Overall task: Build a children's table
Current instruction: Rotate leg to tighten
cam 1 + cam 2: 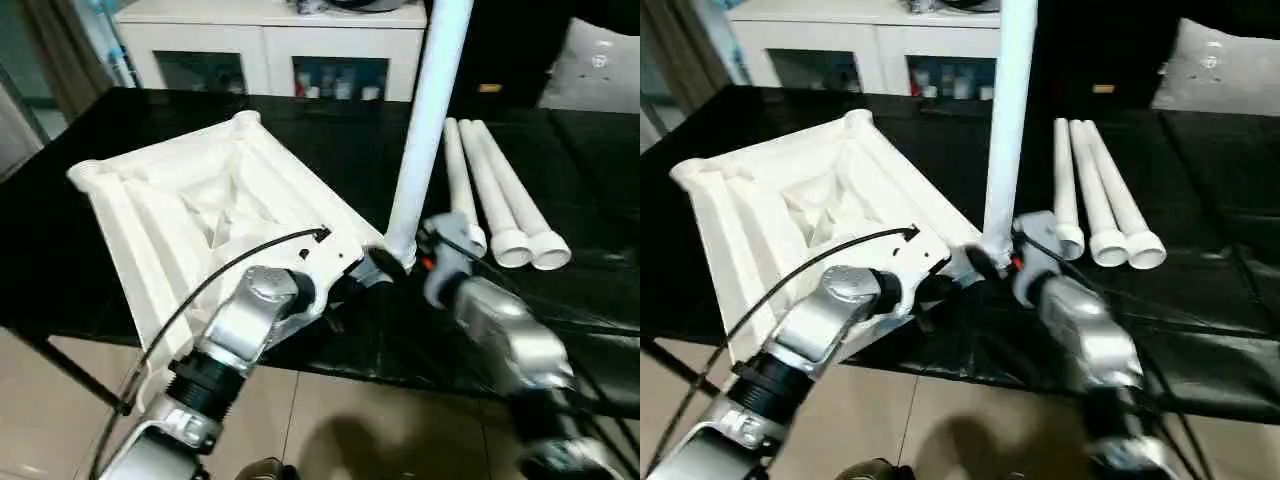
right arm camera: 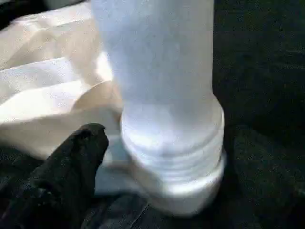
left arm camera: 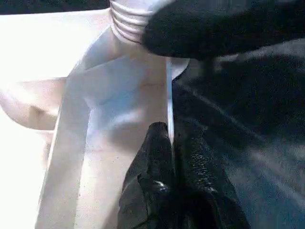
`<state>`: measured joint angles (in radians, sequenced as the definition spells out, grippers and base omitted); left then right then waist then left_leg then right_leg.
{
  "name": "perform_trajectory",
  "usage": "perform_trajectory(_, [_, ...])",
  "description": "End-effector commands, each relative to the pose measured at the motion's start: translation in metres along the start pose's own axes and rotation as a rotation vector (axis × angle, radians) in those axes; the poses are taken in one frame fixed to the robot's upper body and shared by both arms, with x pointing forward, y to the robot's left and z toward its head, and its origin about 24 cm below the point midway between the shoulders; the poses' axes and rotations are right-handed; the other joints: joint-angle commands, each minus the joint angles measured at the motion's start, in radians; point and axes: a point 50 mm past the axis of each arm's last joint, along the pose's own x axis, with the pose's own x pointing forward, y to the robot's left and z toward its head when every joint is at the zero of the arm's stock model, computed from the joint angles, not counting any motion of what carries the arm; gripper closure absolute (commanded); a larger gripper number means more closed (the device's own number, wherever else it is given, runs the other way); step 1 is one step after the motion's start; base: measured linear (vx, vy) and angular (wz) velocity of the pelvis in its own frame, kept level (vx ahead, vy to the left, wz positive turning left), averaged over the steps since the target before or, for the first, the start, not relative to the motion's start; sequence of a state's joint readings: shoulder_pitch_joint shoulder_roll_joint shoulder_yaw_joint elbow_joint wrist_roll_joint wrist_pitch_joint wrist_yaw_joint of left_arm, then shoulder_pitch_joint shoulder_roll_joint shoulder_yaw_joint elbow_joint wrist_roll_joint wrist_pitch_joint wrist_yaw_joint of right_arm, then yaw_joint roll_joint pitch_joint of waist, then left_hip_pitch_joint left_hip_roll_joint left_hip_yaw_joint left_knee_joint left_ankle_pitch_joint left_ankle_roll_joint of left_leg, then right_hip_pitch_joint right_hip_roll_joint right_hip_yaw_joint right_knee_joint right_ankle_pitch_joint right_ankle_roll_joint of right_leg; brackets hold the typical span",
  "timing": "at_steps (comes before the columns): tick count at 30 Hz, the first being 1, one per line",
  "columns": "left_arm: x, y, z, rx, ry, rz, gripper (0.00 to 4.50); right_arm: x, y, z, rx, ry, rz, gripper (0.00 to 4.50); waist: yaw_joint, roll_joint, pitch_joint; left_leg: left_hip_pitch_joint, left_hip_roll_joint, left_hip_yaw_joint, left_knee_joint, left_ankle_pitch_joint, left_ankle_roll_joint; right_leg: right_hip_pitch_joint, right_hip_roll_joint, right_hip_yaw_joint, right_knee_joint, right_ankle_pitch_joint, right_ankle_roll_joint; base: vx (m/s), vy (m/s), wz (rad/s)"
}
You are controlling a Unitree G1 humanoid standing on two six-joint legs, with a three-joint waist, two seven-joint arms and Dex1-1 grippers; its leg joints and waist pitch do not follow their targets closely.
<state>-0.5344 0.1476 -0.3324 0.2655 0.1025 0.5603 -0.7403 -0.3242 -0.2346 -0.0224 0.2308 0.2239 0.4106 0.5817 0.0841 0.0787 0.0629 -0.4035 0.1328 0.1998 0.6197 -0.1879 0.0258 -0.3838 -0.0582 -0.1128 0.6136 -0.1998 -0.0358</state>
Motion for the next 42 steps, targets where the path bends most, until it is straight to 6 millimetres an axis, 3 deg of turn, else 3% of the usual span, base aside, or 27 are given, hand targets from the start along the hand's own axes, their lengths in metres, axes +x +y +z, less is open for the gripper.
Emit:
perform_trajectory(1, [-0.006,0.003,0.025,0.096,-0.102,-0.014,4.5,-0.004,0.004,0.006,-0.02,-0.022,0.079,0.04,0.004,-0.006,-0.077,0.028,0.125,-0.071,-0.075,-0.197,0.048,0.049,-0.139,0.084,-0.086,-0.155,-0.161,0.0,0.0,0.0])
perform_trajectory(3, [-0.01,0.004,0.019,0.154,-0.09,-0.072,4.5,-0.019,-0.004,0.01,-0.092,-0.008,0.149,0.04,0.008,0.0,-0.077,0.028,0.124,-0.071,-0.075,-0.197,0.052,0.047,-0.138,0.084,-0.086,-0.158,-0.158,0.0,0.0,0.0])
perform_trajectory(4, [-0.011,0.005,0.015,0.173,-0.079,-0.104,4.5,-0.026,-0.007,0.011,-0.12,0.007,0.182,0.04,0.01,-0.005,-0.076,0.03,0.125,-0.07,-0.075,-0.201,0.053,0.046,-0.138,0.085,-0.086,-0.162,-0.152,0.0,0.0,0.0])
perform_trajectory(6, [-0.016,0.006,0.008,0.216,-0.05,-0.167,4.5,-0.038,-0.012,0.014,-0.184,0.05,0.261,0.04,0.017,-0.003,-0.076,0.028,0.12,-0.069,-0.071,-0.194,0.064,0.047,-0.138,0.083,-0.088,-0.179,-0.148,0.0,0.0,0.0])
perform_trajectory(12, [-0.025,0.003,-0.003,0.333,-0.025,-0.331,4.5,-0.048,-0.015,0.019,-0.292,0.102,0.367,0.04,0.032,-0.001,-0.081,0.034,0.128,-0.069,-0.07,-0.175,0.077,0.04,-0.132,0.08,-0.082,-0.154,-0.161,0.0,0.0,0.0])
perform_trajectory(17, [-0.034,0.003,-0.012,0.437,0.031,-0.465,4.5,-0.048,-0.007,0.02,-0.376,0.146,0.511,0.04,0.043,-0.006,-0.079,0.031,0.127,-0.066,-0.07,-0.182,0.074,0.041,-0.137,0.081,-0.08,-0.173,-0.162,0.0,0.0,0.0])
perform_trajectory(23, [-0.034,0.005,-0.012,0.49,0.046,-0.499,4.5,-0.043,0.0,0.016,-0.381,0.184,0.608,0.19,0.047,-0.006,-0.08,0.033,0.132,-0.067,-0.072,-0.188,0.063,0.04,-0.138,0.082,-0.078,-0.187,-0.166,0.0,0.0,0.0])
perform_trajectory(42, [-0.033,0.006,-0.014,0.487,0.022,-0.522,4.5,-0.037,0.011,0.009,-0.309,0.19,0.703,1.64,0.055,-0.011,-0.083,0.031,0.13,-0.065,-0.068,-0.16,0.074,0.04,-0.14,0.082,-0.076,-0.179,-0.169,0.0,0.0,0.0])
